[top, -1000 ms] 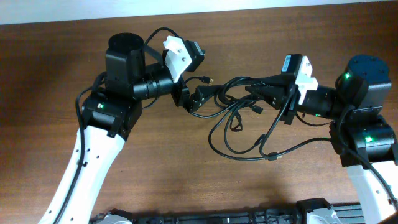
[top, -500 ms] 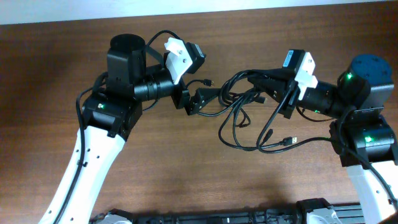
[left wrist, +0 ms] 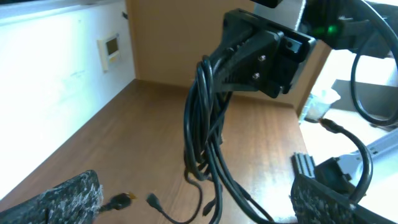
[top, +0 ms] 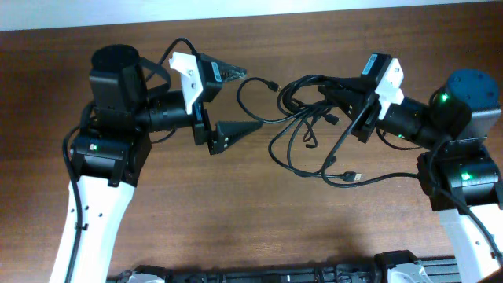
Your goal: Untangle cables
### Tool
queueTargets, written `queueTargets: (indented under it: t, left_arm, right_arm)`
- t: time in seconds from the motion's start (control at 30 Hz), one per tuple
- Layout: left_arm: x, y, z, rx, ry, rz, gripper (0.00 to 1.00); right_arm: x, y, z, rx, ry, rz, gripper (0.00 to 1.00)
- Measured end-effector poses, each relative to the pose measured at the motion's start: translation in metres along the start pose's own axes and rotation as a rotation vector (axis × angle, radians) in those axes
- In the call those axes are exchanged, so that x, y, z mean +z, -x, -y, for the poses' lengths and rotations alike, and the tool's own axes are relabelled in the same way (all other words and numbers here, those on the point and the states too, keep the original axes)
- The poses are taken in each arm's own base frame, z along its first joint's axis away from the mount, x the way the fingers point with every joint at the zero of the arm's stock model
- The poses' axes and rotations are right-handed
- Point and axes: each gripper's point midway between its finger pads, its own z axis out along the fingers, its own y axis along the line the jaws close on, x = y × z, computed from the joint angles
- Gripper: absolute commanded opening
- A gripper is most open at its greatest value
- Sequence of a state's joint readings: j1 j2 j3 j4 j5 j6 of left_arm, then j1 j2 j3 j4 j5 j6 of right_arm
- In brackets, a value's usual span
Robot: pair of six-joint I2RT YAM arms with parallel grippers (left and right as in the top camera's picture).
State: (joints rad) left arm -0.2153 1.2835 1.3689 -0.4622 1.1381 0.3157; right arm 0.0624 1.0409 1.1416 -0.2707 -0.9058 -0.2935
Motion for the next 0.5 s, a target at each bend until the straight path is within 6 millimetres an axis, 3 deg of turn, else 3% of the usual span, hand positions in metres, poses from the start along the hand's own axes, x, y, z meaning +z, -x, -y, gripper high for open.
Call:
queueTargets:
  t: [0.17, 0.33, 0.4, 0.47, 0.5]
  left_arm:
    - [0.013, 0.003, 0.020, 0.011, -0.077, 0.005, 0.99]
    - [0.020, 0.004, 0.030, 0.015, -0.116, 0.006, 0.99]
    - [0.020, 0.004, 0.030, 0.015, -0.117, 0.006, 0.93]
    - [0.021, 0.004, 0.031, 0.019, -0.119, 0.006, 0.74]
    - [0.021, 0.004, 0.032, 0.025, -0.123, 0.006, 0.72]
  right_arm:
    - [-0.003, 0.019, -0.025, -0.050, 0.151, 0.084, 0.04]
    - [-0.005, 0.025, -0.036, -0.068, 0.218, 0.114, 0.04]
    - [-0.007, 0.028, -0.041, -0.083, 0.251, 0.131, 0.04]
    - [-0.008, 0.029, -0.044, -0.085, 0.265, 0.135, 0.04]
    - [-0.008, 0.029, -0.044, -0.088, 0.268, 0.137, 0.04]
